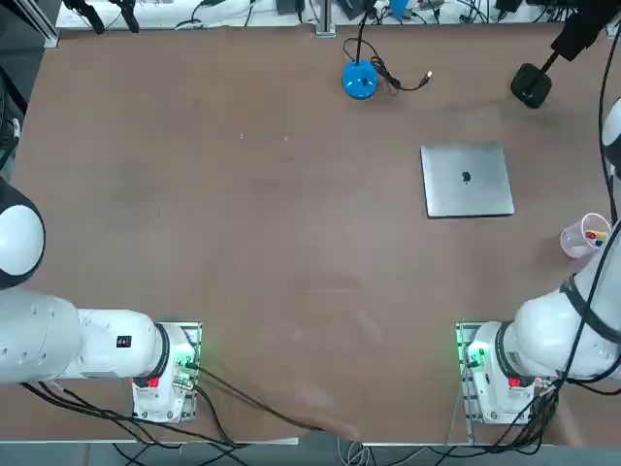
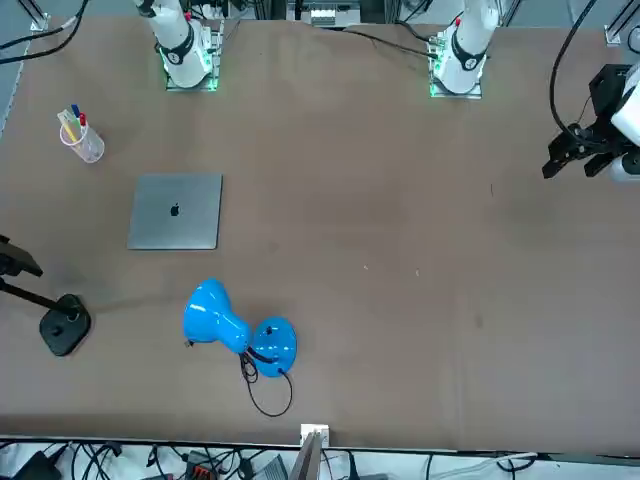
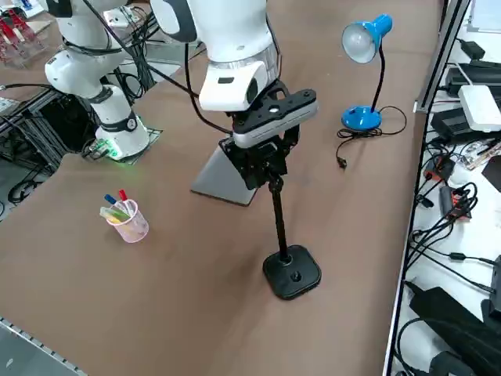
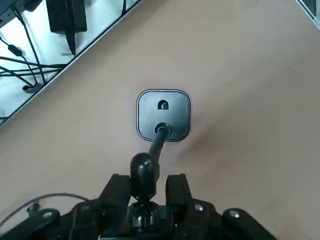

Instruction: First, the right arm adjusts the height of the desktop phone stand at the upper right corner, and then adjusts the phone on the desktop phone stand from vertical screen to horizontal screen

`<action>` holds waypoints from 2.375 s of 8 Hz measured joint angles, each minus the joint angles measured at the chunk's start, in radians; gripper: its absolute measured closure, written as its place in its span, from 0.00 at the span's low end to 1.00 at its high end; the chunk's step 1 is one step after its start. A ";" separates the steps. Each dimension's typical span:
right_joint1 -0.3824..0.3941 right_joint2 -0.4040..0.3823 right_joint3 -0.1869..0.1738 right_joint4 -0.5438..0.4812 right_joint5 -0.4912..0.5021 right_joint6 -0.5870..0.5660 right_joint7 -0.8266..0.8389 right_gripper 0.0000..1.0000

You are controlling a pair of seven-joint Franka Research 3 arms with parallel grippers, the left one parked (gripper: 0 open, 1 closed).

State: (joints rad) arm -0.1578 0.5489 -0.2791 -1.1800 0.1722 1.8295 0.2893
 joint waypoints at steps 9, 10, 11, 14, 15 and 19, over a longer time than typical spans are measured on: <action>0.026 0.041 0.005 0.000 -0.064 0.002 0.087 0.71; 0.029 0.050 0.005 0.000 -0.072 0.003 0.093 0.71; 0.030 0.061 0.005 0.000 -0.073 0.003 0.094 0.71; 0.029 0.105 0.005 0.000 -0.073 0.013 0.097 0.71; 0.029 0.119 0.005 0.000 -0.073 0.021 0.098 0.71; 0.027 0.142 0.004 0.001 -0.077 0.047 0.098 0.71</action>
State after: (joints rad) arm -0.1307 0.6907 -0.2750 -1.1794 0.0947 1.8761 0.3871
